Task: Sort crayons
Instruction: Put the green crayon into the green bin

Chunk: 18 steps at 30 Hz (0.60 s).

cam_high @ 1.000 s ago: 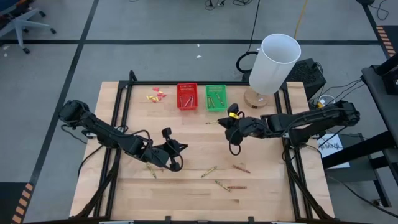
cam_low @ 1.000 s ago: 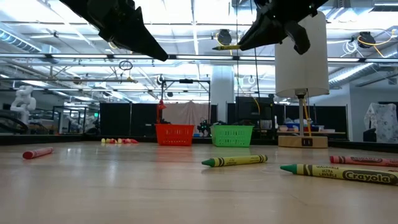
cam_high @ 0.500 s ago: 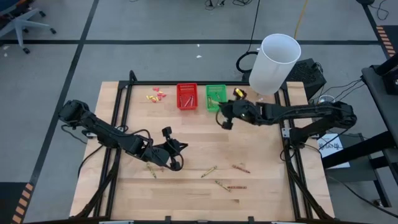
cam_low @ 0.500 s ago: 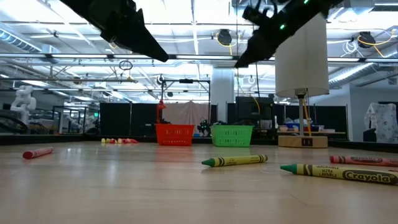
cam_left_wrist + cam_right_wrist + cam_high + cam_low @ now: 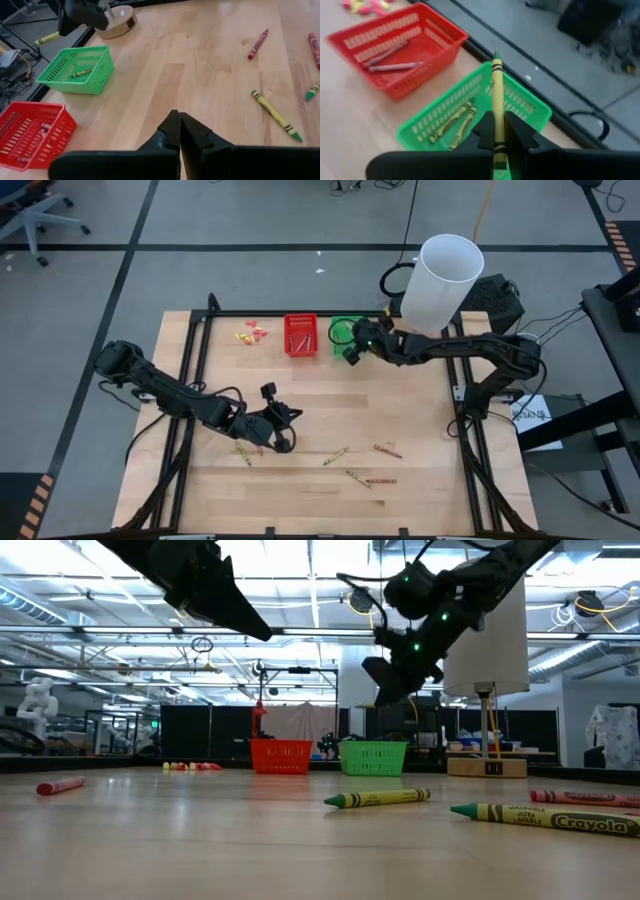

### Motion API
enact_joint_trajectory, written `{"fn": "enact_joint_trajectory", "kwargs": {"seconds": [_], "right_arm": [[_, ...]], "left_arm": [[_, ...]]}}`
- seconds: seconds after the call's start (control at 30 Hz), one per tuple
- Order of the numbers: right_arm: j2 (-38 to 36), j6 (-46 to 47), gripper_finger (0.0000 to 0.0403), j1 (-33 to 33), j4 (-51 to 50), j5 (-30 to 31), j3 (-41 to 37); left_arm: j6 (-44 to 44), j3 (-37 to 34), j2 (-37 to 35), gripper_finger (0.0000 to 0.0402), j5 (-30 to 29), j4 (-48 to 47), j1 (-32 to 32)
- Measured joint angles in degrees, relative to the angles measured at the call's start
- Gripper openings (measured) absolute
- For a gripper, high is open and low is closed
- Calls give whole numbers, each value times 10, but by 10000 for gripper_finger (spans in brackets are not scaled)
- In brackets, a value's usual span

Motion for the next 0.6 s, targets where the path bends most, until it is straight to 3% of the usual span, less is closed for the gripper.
{"fn": "enact_joint_trajectory", "kwargs": {"seconds": [0.6], "right_arm": [[87,141,4,-15,3,5,28]], "left_arm": [[-15,0,0,6,3,5,-7]]}}
